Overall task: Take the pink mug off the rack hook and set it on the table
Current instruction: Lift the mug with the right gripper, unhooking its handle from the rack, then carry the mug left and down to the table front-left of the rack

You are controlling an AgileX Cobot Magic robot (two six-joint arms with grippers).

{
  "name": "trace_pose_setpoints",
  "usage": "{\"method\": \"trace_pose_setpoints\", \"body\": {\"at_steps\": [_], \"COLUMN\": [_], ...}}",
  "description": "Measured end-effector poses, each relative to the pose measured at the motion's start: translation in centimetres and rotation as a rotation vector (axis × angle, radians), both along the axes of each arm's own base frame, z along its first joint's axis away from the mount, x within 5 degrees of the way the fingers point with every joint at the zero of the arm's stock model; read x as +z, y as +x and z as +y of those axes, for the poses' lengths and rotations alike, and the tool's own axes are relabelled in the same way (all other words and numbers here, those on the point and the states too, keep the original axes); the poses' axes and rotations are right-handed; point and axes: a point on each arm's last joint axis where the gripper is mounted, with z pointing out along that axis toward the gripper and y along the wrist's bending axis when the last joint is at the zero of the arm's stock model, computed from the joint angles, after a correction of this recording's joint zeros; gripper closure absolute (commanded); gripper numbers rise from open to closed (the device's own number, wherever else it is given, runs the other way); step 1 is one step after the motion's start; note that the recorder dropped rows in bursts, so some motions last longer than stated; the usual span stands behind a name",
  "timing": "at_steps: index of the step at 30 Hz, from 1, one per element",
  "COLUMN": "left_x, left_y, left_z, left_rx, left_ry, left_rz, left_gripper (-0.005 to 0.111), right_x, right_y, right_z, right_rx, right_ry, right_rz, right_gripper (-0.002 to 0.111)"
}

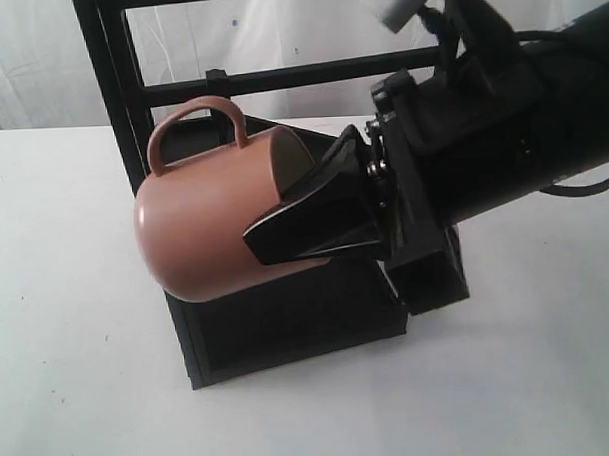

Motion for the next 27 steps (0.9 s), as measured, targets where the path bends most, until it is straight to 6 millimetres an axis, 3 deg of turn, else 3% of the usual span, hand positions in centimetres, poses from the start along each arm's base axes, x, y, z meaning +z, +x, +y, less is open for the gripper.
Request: {"method": "trace_pose_setpoints", "body": {"at_steps": [6,11,15,21,27], "left_x": [0.0,0.0,0.0,0.0,0.0], "left_y": [0.0,0.0,0.0,0.0,0.0], "left_z": [0.0,0.0,0.0,0.0,0.0], "left_rx": [0.0,0.0,0.0,0.0,0.0], "left_ry": [0.0,0.0,0.0,0.0,0.0], "left_rz": [0.0,0.0,0.0,0.0,0.0], "left_gripper": [0.107,0.107,0.107,0.107,0.107], "right_x": [0.7,-3.2,-3.1,-1.5,-2.0], "right_y": [-3.1,-3.7,-3.8,-4.5,-5.6], "right_z": [-0.3,-0.6,-0.5,1.7,5.5], "right_rx": [0.157,0.142,0.075,0.027,0.06], "right_ry": [0.011,-0.046,-0.032,-0.095,-0.326], "right_rz": [-0.008,0.071,0.21,0.174,0.132], "right_gripper": [0.108,0.108,0.108,0.108,0.108]}}
